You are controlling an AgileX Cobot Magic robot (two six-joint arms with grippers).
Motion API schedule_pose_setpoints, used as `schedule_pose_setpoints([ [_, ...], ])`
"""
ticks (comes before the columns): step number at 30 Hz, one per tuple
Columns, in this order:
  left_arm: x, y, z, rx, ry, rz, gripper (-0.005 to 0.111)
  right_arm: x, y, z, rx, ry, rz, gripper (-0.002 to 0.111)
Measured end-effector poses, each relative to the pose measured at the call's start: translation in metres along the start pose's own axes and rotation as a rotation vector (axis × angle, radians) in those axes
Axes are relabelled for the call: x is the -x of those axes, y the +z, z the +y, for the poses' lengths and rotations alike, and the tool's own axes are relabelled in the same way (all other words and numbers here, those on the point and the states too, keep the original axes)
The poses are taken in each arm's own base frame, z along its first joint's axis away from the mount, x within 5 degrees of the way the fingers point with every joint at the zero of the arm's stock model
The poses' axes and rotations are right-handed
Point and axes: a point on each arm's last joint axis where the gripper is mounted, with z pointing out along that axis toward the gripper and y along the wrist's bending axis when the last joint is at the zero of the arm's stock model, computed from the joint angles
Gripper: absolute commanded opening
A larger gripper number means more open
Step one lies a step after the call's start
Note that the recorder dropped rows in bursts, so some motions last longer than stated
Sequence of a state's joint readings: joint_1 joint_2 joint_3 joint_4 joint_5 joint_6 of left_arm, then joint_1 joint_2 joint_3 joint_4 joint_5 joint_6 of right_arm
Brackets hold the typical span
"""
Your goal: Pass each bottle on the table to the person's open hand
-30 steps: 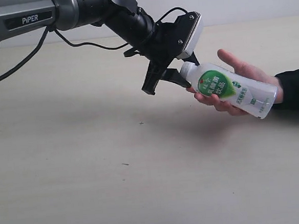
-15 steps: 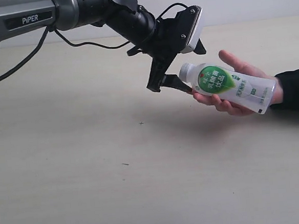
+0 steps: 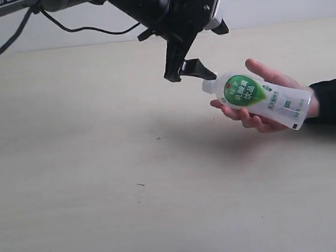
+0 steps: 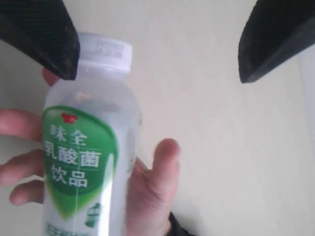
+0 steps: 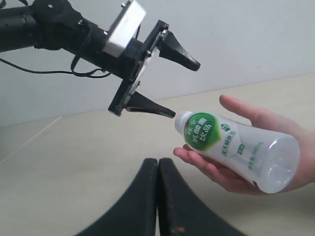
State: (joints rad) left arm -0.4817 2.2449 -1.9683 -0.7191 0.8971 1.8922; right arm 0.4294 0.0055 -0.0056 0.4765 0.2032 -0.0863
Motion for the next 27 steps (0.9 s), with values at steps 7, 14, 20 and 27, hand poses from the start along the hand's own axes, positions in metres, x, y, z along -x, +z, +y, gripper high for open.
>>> schedule_pose_setpoints([
  [7,0.016,-0.052,0.013,0.083,-0.165,0.172,0.067,0.0,0.0,0.0,0.0,0.0,0.0,0.0],
  [14,0.014,-0.113,0.022,0.198,-0.439,0.239,0.007,0.0,0.0,0.0,0.0,0.0,0.0,0.0],
  [20,-0.027,-0.167,0.023,0.247,-0.862,0.14,0.008,0.0,0.0,0.0,0.0,0.0,0.0,0.0],
  [27,-0.131,-0.209,-0.047,0.112,-1.504,-0.087,0.008,0.0,0.0,0.0,0.0,0.0,0.0,0.0],
])
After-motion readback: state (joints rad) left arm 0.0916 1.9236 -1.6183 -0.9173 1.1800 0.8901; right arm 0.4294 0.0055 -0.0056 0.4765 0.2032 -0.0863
